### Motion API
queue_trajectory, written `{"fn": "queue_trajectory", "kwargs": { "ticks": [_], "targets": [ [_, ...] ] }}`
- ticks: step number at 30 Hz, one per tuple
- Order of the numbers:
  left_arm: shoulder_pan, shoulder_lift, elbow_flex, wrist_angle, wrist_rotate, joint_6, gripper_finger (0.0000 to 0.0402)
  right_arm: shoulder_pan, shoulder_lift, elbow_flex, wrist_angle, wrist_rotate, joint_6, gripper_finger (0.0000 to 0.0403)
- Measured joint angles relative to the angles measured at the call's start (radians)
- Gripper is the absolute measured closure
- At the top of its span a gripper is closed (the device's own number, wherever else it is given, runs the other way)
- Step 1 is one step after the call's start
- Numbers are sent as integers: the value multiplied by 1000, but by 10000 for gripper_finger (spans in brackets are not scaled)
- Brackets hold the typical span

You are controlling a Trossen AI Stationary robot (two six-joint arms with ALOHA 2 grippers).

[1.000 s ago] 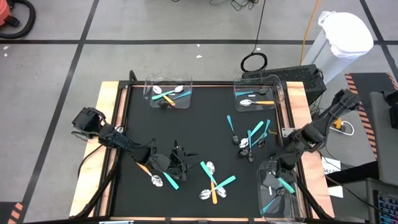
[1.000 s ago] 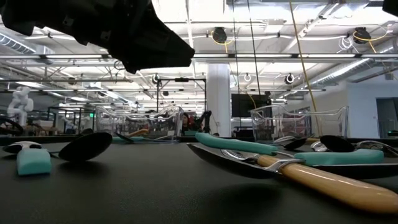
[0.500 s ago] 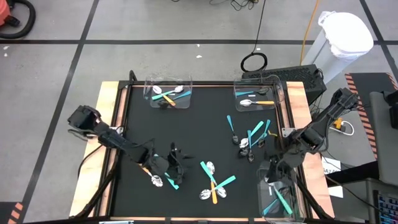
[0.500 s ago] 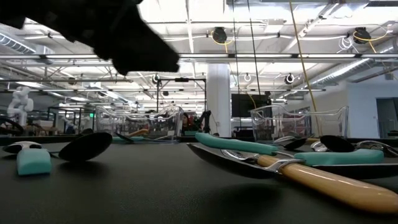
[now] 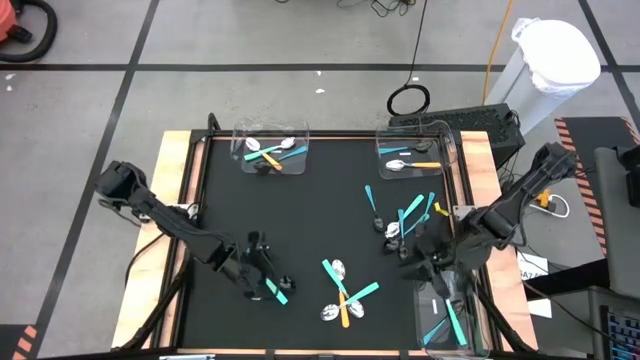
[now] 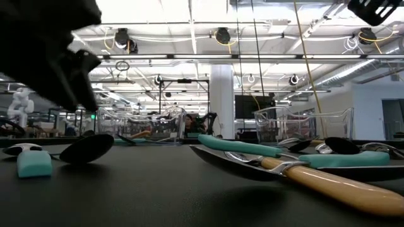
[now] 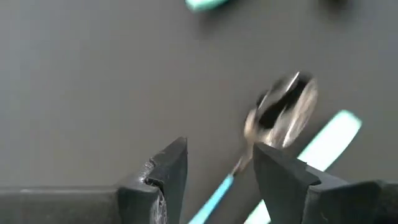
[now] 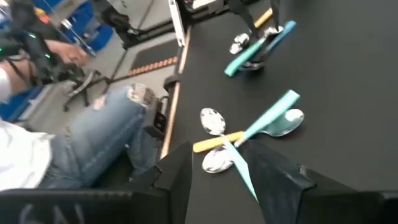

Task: Sort silverware by color (type)
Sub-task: Put the blue spoon into the top right transparent bin

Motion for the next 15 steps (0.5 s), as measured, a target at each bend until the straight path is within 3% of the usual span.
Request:
{"fn": "queue_trajectory", "kwargs": {
  "ticks": [15],
  "targets": [
    [43,155,-1,-43,112,-7,234,-34,146,0,14,-2,30,255]
  ]
}}
